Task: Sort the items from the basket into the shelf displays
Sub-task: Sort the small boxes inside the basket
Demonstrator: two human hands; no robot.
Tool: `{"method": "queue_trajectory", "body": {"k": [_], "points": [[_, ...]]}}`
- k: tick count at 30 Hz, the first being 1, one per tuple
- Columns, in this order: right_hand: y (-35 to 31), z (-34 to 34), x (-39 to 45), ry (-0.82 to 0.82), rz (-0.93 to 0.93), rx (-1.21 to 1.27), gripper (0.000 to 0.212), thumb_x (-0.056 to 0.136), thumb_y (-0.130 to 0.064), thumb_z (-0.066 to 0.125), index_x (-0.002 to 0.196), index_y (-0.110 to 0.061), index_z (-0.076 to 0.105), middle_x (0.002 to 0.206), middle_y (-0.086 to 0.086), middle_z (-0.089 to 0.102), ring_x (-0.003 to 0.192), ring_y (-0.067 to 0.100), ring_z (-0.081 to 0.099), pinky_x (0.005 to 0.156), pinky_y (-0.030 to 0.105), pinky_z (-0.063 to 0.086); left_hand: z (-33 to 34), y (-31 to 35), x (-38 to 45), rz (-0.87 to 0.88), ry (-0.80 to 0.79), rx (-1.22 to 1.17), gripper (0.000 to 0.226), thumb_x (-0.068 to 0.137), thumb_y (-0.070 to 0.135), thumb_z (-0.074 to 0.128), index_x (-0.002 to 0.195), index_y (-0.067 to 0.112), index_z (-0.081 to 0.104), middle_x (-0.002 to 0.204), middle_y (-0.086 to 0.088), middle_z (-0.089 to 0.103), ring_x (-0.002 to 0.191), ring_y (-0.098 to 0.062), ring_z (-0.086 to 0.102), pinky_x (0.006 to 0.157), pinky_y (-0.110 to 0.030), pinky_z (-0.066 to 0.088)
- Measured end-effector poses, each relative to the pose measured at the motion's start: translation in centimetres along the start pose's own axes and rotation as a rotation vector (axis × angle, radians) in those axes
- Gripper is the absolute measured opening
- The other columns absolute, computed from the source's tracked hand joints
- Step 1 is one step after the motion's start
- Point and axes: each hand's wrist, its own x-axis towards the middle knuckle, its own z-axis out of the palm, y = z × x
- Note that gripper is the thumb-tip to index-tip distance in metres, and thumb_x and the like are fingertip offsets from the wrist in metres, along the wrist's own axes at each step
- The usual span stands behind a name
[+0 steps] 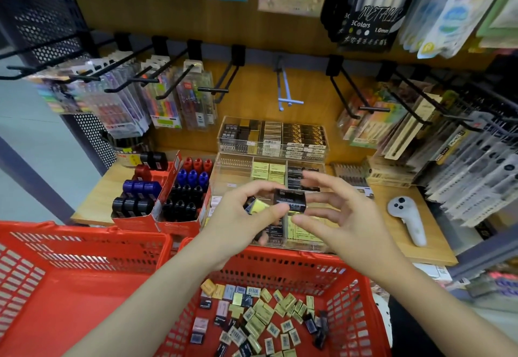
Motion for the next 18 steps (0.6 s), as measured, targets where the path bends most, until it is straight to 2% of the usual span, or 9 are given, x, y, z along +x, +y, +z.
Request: {"method": "queue_trajectory", "body": {"k": [2, 7, 10, 12, 13, 15, 18], "points": [[0.3, 0.0, 0.2, 0.025, 0.053, 0.016, 0.052, 0.068, -0.036, 0.081, 0.118, -0.032, 0.067, 0.108, -0.018, 0.064, 0.101, 0.009, 0.067, 0.084, 0.021, 0.057, 0.0, 0.0, 0.0, 0.047, 0.004, 0.062, 0.029, 0.082, 0.028, 0.075, 0.11, 0.03, 0.071, 0.106, 0.005, 0.069, 0.061, -0.028, 0.054, 0.05, -0.027, 0.049], [1.0, 0.3, 0.4, 0.061, 0.069, 0.007, 0.035, 0.069, -0.027, 0.08, 0.102, -0.037, 0.071, 0.098, -0.02, 0.066, 0.092, 0.003, 0.067, 0.077, 0.014, 0.055, 0.3, -0.6, 0.1, 0.052, 0.0, 0.075, 0.028, 0.082, 0.027, 0.076, 0.109, 0.033, 0.072, 0.102, 0.008, 0.068, 0.063, -0.024, 0.057, 0.049, -0.025, 0.048], [3.2, -0.2, 1.5, 0.097, 0.095, -0.207, 0.032, 0.075, -0.027, 0.079, 0.102, -0.041, 0.067, 0.095, -0.022, 0.064, 0.088, -0.006, 0.065, 0.077, 0.006, 0.051, -0.1, -1.5, 1.1, -0.056, 0.104, 0.048, 0.028, 0.082, 0.028, 0.076, 0.109, 0.033, 0.07, 0.096, 0.003, 0.066, 0.069, -0.012, 0.064, 0.05, -0.024, 0.05], [5.7, -1.5, 3.2, 0.142, 0.155, -0.41, 0.033, 0.078, -0.026, 0.079, 0.109, -0.031, 0.069, 0.098, -0.021, 0.061, 0.082, -0.007, 0.063, 0.074, -0.003, 0.044, -0.7, -2.2, 2.2, -0.187, 0.206, 0.003, 0.022, 0.086, 0.026, 0.074, 0.107, 0.026, 0.068, 0.101, -0.004, 0.064, 0.067, -0.013, 0.064, 0.054, -0.023, 0.051], [6.9, -2.1, 4.2, 0.162, 0.195, -0.498, 0.035, 0.079, -0.023, 0.079, 0.113, -0.024, 0.069, 0.102, -0.014, 0.062, 0.08, -0.006, 0.061, 0.071, -0.006, 0.041, -1.1, -2.5, 2.8, -0.241, 0.25, -0.013, 0.018, 0.089, 0.023, 0.072, 0.106, 0.023, 0.068, 0.102, -0.007, 0.064, 0.067, -0.014, 0.063, 0.056, -0.022, 0.051], [9.5, -2.9, 6.2, 0.18, 0.268, -0.61, 0.035, 0.081, -0.018, 0.079, 0.115, -0.015, 0.07, 0.109, 0.0, 0.065, 0.08, 0.002, 0.06, 0.071, -0.001, 0.042, -1.8, -3.1, 3.9, -0.295, 0.293, -0.006, 0.013, 0.093, 0.015, 0.068, 0.105, 0.018, 0.067, 0.105, -0.009, 0.063, 0.068, -0.016, 0.062, 0.059, -0.021, 0.053], [12.6, -2.5, 8.7, 0.159, 0.347, -0.656, 0.034, 0.082, -0.015, 0.078, 0.114, -0.013, 0.069, 0.114, 0.008, 0.065, 0.084, 0.011, 0.062, 0.084, 0.02, 0.05, -2.2, -3.9, 4.8, -0.318, 0.259, 0.026, 0.016, 0.094, 0.007, 0.061, 0.104, 0.019, 0.065, 0.104, -0.006, 0.059, 0.061, -0.013, 0.06, 0.066, -0.026, 0.053]]}}
